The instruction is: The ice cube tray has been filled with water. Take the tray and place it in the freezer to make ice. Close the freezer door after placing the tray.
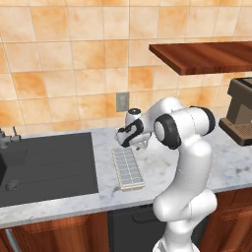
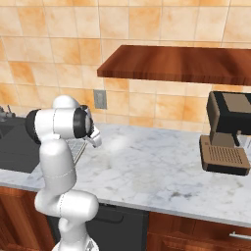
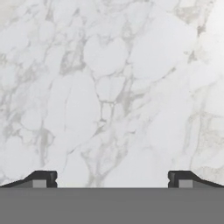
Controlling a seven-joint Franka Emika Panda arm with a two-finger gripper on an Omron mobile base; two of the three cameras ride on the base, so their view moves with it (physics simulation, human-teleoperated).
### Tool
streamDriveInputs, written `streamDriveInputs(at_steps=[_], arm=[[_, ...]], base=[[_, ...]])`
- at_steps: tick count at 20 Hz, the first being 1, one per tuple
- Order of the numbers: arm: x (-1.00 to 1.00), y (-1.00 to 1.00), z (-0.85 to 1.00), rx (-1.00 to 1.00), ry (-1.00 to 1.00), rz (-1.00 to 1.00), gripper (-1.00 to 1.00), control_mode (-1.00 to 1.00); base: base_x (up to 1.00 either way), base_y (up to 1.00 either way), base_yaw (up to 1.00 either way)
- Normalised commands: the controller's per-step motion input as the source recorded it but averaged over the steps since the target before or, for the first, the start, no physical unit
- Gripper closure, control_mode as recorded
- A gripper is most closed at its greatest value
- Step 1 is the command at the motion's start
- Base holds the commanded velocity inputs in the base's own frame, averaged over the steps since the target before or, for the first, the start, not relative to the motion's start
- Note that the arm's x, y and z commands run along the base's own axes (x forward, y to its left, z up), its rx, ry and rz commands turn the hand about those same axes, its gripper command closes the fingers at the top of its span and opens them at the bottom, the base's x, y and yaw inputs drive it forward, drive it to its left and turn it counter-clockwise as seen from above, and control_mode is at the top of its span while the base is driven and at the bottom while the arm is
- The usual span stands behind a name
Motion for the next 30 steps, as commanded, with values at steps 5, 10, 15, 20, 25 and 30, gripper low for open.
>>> streamDriveInputs(at_steps=[5,10,15,20,25,30], arm=[[0.00,0.07,-0.31,0.00,0.00,0.00,-1.00,-1.00],[-0.23,0.23,-0.28,0.00,0.00,0.00,-1.00,-1.00],[-0.69,0.41,-0.29,0.00,0.00,0.00,-1.00,-1.00],[-0.74,0.50,-0.33,0.00,0.00,0.00,-1.00,-1.00],[-0.78,0.39,-0.27,0.00,0.00,0.00,-1.00,-1.00],[-0.79,0.43,-0.32,0.00,0.00,0.00,-1.00,-1.00]], base=[[0.00,0.00,0.00],[0.00,0.00,0.00],[0.00,0.00,0.00],[0.00,0.00,0.00],[0.00,0.00,0.00],[0.00,0.00,0.00]])
